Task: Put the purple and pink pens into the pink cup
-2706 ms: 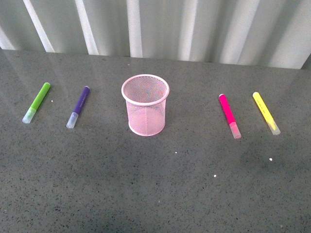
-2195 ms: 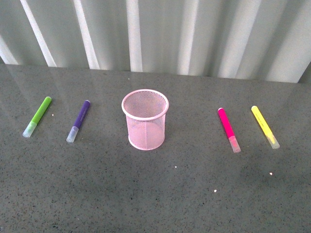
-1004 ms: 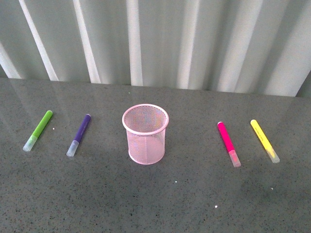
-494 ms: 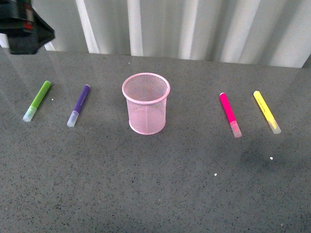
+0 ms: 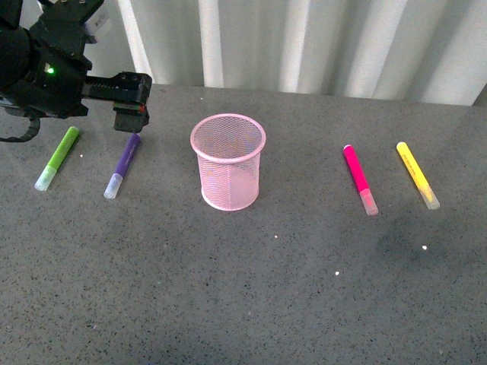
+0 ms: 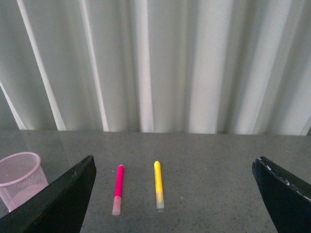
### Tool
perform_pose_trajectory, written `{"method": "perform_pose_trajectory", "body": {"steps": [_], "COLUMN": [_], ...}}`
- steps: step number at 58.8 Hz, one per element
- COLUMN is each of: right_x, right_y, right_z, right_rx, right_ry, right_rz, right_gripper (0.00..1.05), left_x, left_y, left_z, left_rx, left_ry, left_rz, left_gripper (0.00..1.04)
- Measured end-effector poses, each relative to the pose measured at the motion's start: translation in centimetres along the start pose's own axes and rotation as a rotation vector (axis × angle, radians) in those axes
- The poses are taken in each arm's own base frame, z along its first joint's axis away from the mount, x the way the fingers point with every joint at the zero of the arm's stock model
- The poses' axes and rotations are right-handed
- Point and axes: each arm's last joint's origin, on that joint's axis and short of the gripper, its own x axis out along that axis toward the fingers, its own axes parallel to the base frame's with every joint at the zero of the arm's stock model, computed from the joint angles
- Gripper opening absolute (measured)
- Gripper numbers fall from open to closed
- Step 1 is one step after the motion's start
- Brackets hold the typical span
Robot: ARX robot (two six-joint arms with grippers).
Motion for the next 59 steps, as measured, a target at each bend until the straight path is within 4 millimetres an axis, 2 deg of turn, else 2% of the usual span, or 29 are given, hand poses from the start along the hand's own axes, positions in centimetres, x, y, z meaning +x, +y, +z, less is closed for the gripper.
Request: {"method": "perform_pose_trajectory", "body": {"steps": [16,33,59], "right_x": [0.0,0.0,0.0], "right_y": [0.0,0.0,0.0], "right_z": [0.0,0.0,0.0], "right_rx": [0.000,0.000,0.000], "right_ry": [0.000,0.000,0.000], "right_rz": [0.000,0.000,0.000], "right_gripper": [0.98,0.98,0.98], "left_x": [3.0,6.4,8.5], "left_y": [0.5,1.0,1.1], "left_z": [1.4,0.8,0.4], "left_rx": [0.019,0.041,0.045], "left_ry": [0.033,0.104,0.125], "left_rz": [0.004,0.025,0.042], "left_gripper": [0.98,0.98,0.98]}}
